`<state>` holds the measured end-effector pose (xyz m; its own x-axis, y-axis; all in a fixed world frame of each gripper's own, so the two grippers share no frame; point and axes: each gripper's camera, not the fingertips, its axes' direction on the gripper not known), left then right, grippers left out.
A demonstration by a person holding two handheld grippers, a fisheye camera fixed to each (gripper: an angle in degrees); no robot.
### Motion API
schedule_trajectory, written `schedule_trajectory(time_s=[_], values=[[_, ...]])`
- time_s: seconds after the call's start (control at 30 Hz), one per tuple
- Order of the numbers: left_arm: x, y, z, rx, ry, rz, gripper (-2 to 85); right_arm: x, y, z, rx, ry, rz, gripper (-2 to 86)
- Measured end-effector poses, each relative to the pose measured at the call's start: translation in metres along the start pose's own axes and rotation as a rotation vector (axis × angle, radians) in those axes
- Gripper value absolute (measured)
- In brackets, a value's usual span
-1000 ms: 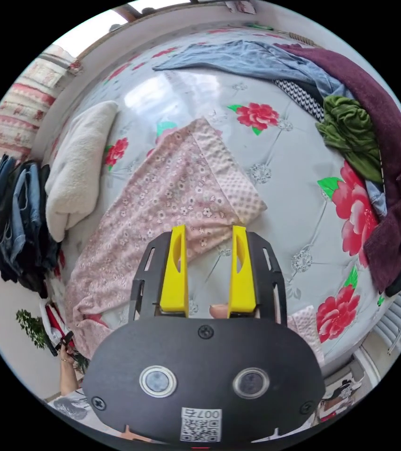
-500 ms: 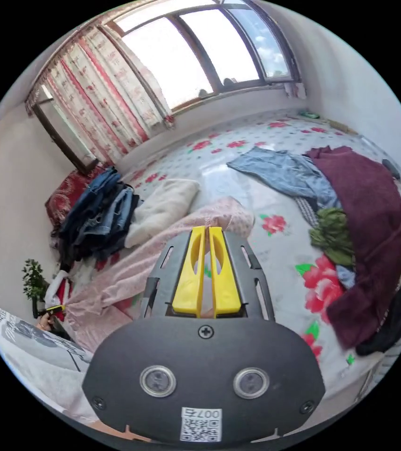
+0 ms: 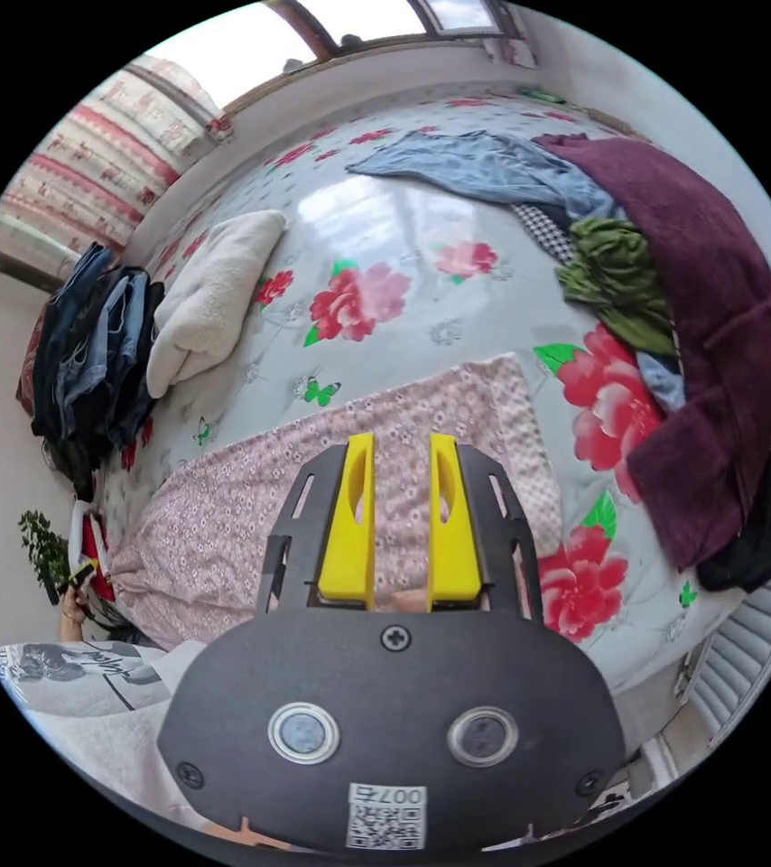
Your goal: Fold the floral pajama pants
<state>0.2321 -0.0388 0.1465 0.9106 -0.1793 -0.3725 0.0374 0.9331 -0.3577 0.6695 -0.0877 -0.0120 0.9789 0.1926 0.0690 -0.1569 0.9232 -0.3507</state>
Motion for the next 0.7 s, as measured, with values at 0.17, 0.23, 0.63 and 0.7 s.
schedule_trajectory(time_s=[0.17, 0.23, 0.63, 0.7], values=[[0.021, -0.057, 0.062, -0.185, 0.067, 0.041, 9.6, -0.032, -0.037, 0.073, -0.176, 0.067, -0.093, 5.1], [0.034, -0.068, 0.093, -0.324, 0.043, 0.091, 8.7, -0.047, -0.035, 0.087, -0.131, 0.242, -0.130, 3.5], [0.073, -0.050, -0.007, 0.244, -0.112, 0.122, -0.9, -0.066, -0.049, 0.024, 0.116, 0.160, -0.242, -0.2], [0.081, -0.043, -0.020, 0.364, -0.158, 0.095, -0.8, -0.075, -0.056, 0.010, 0.211, 0.178, -0.249, -0.2]])
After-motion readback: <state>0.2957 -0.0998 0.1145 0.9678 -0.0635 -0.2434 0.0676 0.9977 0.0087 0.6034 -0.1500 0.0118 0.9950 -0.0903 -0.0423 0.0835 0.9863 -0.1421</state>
